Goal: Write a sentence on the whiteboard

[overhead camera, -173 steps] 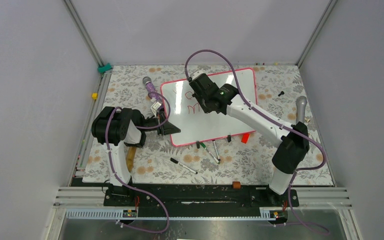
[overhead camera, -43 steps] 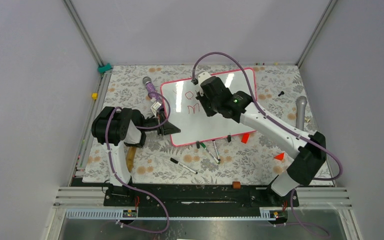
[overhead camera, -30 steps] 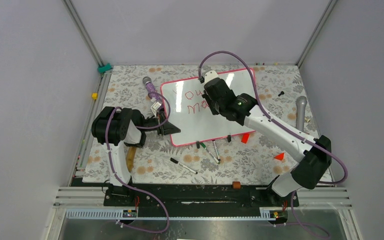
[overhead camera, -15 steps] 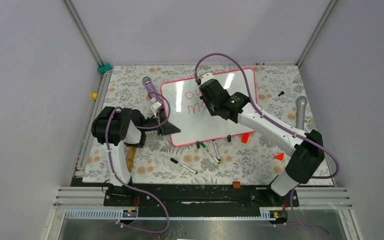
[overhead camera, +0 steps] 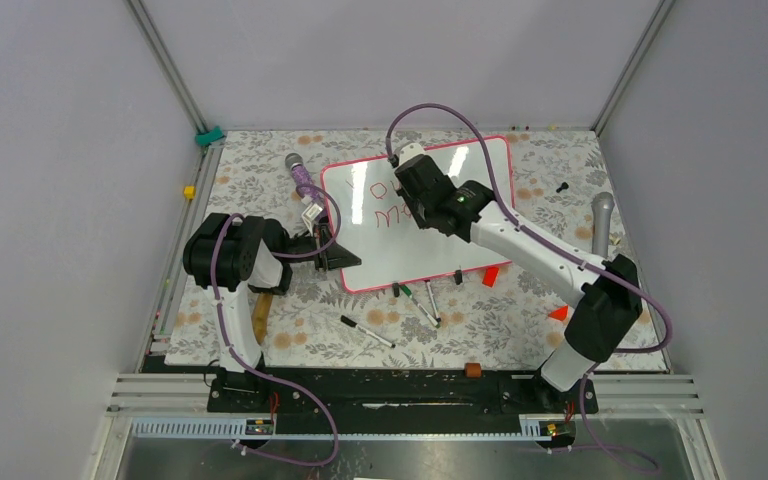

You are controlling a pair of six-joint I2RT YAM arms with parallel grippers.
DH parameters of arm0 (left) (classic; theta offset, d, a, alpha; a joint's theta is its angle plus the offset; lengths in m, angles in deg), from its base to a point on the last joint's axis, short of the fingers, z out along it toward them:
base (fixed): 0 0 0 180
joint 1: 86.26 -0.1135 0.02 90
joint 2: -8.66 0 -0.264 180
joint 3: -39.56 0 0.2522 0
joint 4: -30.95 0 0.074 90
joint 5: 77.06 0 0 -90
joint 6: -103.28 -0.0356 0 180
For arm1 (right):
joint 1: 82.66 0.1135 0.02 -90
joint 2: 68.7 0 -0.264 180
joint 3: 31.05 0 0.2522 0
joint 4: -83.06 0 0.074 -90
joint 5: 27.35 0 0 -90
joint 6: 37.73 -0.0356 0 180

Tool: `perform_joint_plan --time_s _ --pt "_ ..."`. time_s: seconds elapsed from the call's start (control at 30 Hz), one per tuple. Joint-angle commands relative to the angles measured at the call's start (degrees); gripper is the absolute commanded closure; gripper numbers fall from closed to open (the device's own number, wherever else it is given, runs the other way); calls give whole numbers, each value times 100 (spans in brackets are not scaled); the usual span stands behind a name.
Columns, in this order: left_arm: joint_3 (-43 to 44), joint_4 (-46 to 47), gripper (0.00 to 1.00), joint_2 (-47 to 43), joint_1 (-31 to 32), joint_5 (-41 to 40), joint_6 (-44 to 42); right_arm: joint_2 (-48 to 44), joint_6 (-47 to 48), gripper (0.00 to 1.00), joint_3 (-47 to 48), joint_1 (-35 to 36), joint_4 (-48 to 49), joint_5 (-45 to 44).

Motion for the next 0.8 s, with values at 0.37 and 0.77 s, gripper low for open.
perform_joint_plan --time_s 0.37,0.77 --pt "-11 -66 100 209 97 226 -383 198 -118 100 353 -119 -290 -428" --pt "-6 -66 100 209 100 220 -382 -31 -150 100 328 -165 -274 -250"
